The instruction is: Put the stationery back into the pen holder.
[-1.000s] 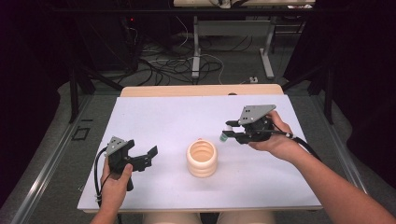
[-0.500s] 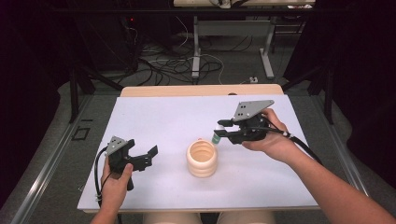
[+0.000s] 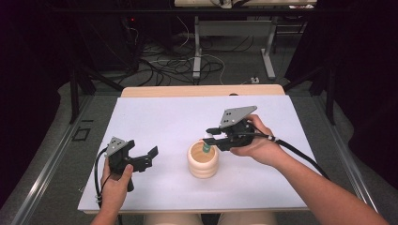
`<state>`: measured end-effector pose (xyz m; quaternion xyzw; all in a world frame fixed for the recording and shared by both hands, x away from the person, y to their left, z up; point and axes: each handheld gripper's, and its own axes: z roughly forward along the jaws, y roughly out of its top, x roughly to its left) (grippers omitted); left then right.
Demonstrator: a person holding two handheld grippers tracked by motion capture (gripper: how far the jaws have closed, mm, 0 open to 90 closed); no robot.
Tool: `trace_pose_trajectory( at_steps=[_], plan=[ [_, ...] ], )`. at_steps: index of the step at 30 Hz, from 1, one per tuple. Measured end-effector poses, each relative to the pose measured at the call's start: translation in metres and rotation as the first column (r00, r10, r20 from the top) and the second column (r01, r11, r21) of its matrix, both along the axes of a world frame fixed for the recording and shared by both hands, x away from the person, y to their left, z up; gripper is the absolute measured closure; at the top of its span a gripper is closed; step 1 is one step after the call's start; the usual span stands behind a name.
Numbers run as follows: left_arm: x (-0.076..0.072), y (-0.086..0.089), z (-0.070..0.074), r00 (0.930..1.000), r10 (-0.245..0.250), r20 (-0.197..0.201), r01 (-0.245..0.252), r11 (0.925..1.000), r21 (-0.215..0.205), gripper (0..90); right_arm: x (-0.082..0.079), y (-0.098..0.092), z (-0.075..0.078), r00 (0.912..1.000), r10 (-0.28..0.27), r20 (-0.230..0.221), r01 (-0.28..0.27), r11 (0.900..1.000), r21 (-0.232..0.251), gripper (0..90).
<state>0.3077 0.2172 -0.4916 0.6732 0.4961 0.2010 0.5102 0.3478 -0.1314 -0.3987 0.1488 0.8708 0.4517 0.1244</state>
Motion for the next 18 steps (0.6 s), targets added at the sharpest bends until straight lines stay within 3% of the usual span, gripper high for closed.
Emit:
trace_pose_trajectory(
  at_steps=[11,18],
  plan=[
    [0.000,0.002,0.000,1.0000,0.003,0.003,-0.003,1.0000,-0.003,0.5,0.009,0.014,-0.032,0.9982,-0.007,-0.059,0.003,0.997,-0.076,64.6],
    [0.000,0.002,0.000,1.0000,0.000,0.002,0.000,1.0000,-0.002,0.5,0.012,0.021,-0.044,0.9966,0.000,-0.082,-0.009,0.993,-0.118,64.6]
  ],
)
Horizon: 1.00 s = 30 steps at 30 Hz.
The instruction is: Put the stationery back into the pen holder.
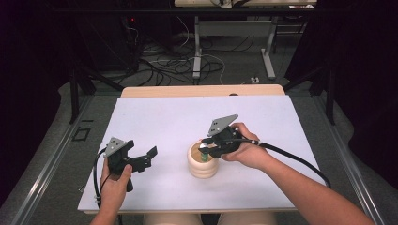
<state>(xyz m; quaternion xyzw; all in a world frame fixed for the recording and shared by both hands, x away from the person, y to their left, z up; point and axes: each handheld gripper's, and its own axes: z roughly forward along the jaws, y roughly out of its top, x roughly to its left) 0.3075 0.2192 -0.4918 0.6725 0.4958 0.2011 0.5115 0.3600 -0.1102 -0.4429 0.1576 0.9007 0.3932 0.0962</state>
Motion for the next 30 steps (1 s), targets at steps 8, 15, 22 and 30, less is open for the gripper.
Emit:
trace_pose_trajectory(
  at_steps=[8,15,22,30],
  plan=[
    [0.000,0.000,0.000,1.0000,-0.001,-0.003,0.001,1.0000,-0.002,0.5,0.002,0.004,-0.009,0.9996,-0.018,-0.023,0.018,1.000,-0.023,64.6],
    [0.000,0.000,0.000,1.0000,-0.001,-0.002,0.001,1.0000,-0.001,0.5,0.005,0.007,-0.015,0.9989,-0.017,-0.044,0.015,0.999,-0.045,64.6],
    [0.000,0.000,-0.001,1.0000,-0.001,-0.002,0.001,1.0000,0.000,0.5,0.007,0.010,-0.022,0.9977,-0.019,-0.065,0.014,0.998,-0.068,64.5],
    [0.001,0.000,-0.001,1.0000,-0.002,-0.003,0.002,1.0000,0.001,0.5,0.008,0.012,-0.026,0.9972,-0.016,-0.073,0.011,0.997,-0.076,64.5]
  ],
)
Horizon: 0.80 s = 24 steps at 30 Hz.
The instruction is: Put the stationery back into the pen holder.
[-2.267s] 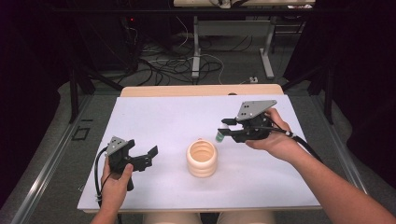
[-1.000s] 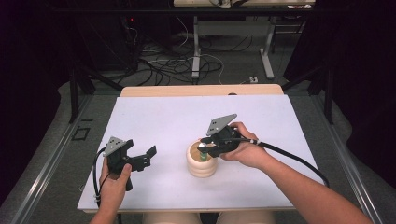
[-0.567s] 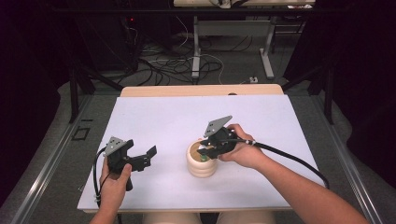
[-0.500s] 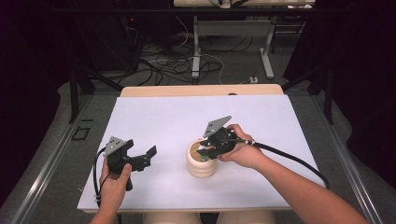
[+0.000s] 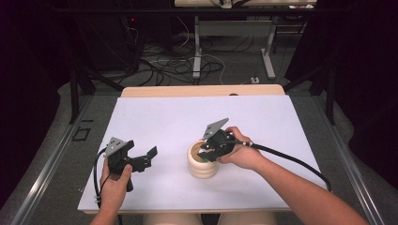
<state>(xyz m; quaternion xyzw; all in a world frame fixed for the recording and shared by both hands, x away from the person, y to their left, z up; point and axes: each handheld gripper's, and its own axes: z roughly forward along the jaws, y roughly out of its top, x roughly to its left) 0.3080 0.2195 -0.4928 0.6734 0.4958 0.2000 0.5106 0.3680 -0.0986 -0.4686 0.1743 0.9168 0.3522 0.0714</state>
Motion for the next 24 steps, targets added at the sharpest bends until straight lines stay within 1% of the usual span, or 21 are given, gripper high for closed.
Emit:
trace_pose_trajectory(
  at_steps=[4,6,10,11,12,14,16,17,18,19,20,21,22,23,24],
  plan=[
    [0.000,0.000,0.000,1.0000,0.000,0.001,0.000,1.0000,0.001,0.5,0.000,-0.001,0.001,1.0000,0.000,-0.005,0.000,1.000,-0.005,63.8],
    [0.000,0.000,0.000,1.0000,0.000,0.001,0.000,1.0000,0.001,0.5,0.000,-0.001,0.002,1.0000,-0.001,-0.003,0.001,1.000,0.007,59.2],
    [0.000,-0.001,0.000,1.0000,0.000,0.000,0.000,1.0000,-0.001,0.5,0.000,-0.002,0.007,0.9999,0.000,0.014,-0.001,0.999,0.037,51.4],
    [0.000,-0.001,0.000,1.0000,-0.001,-0.001,0.001,1.0000,0.000,0.5,-0.001,-0.003,0.008,0.9999,-0.008,0.010,0.007,0.999,0.042,49.0],
    [0.000,-0.001,0.000,1.0000,-0.002,-0.002,0.002,1.0000,0.000,0.5,-0.001,-0.004,0.009,0.9997,-0.010,0.020,0.009,0.999,0.048,46.8],
    [0.000,-0.001,0.000,1.0000,-0.002,0.000,0.002,1.0000,0.001,0.5,-0.002,-0.006,0.012,0.9995,-0.025,0.019,0.023,0.998,0.061,42.5],
    [0.000,-0.002,0.000,1.0000,-0.003,0.002,0.003,1.0000,0.003,0.5,-0.002,-0.008,0.014,0.9991,-0.027,0.031,0.024,0.997,0.073,39.2],
    [0.000,-0.002,0.000,1.0000,-0.003,0.002,0.003,1.0000,0.002,0.5,-0.003,-0.009,0.016,0.9991,-0.029,0.029,0.027,0.997,0.079,38.3],
    [0.000,-0.002,0.000,1.0000,-0.004,0.001,0.004,1.0000,0.002,0.5,-0.004,-0.010,0.017,0.9987,-0.045,0.023,0.043,0.996,0.083,37.5],
    [0.000,-0.002,0.000,1.0000,-0.005,0.001,0.005,1.0000,0.004,0.5,-0.005,-0.012,0.019,0.9984,-0.047,0.030,0.044,0.995,0.087,37.1],
    [0.000,-0.002,0.000,1.0000,-0.005,0.002,0.005,1.0000,0.004,0.5,-0.006,-0.012,0.020,0.9976,-0.062,0.030,0.059,0.993,0.098,36.9],
    [0.000,-0.002,0.000,1.0000,-0.005,0.002,0.005,1.0000,0.003,0.5,-0.008,-0.013,0.021,0.9976,-0.065,0.024,0.062,0.993,0.104,36.3],
    [0.000,-0.002,0.000,1.0000,-0.005,0.002,0.005,1.0000,0.003,0.5,-0.008,-0.014,0.023,0.9976,-0.064,0.028,0.061,0.993,0.102,36.1],
    [0.000,-0.002,0.000,1.0000,-0.005,0.002,0.005,1.0000,0.003,0.5,-0.009,-0.014,0.024,0.9965,-0.077,0.030,0.073,0.990,0.116,35.9],
    [-0.001,-0.002,0.000,1.0000,-0.005,0.002,0.005,1.0000,0.003,0.5,-0.010,-0.016,0.027,0.9966,-0.077,0.027,0.074,0.991,0.114,34.9]
  ],
)
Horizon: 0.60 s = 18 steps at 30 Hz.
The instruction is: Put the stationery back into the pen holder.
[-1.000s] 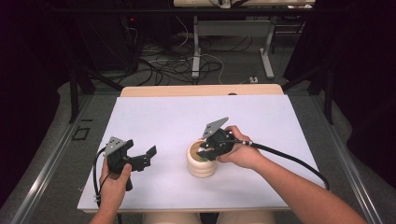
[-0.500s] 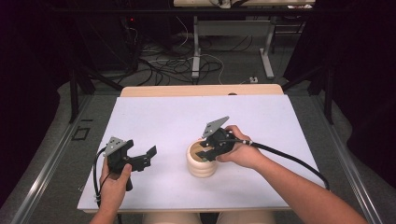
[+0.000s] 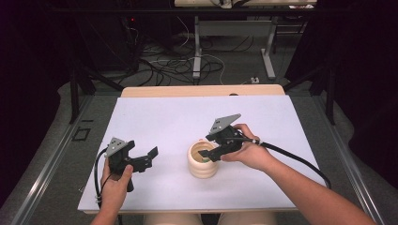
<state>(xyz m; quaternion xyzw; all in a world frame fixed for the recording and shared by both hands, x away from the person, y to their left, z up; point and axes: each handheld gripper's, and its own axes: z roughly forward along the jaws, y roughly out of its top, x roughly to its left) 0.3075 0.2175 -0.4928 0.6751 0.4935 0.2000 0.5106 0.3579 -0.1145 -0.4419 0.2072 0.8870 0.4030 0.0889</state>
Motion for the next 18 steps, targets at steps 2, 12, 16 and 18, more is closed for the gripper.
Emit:
trace_pose_trajectory(
  at_steps=[2,12,16,18],
  plan=[
    [0.000,0.000,0.000,1.0000,0.001,0.000,-0.001,1.0000,0.001,0.5,-0.001,-0.002,0.004,0.9998,-0.019,0.007,0.019,1.000,0.006,31.5],
    [0.000,0.000,0.000,1.0000,-0.001,-0.002,0.001,1.0000,0.002,0.5,-0.001,-0.021,0.024,0.9896,-0.140,0.035,0.140,0.990,-0.007,25.6],
    [0.000,-0.001,0.001,1.0000,0.001,-0.005,-0.001,1.0000,0.000,0.5,0.000,-0.031,0.036,0.9814,-0.178,0.073,0.177,0.984,0.014,23.4],
    [0.000,-0.001,0.001,1.0000,-0.001,-0.002,0.001,1.0000,0.001,0.5,-0.001,-0.036,0.040,0.9729,-0.203,0.111,0.202,0.979,0.022,21.5]
  ],
)
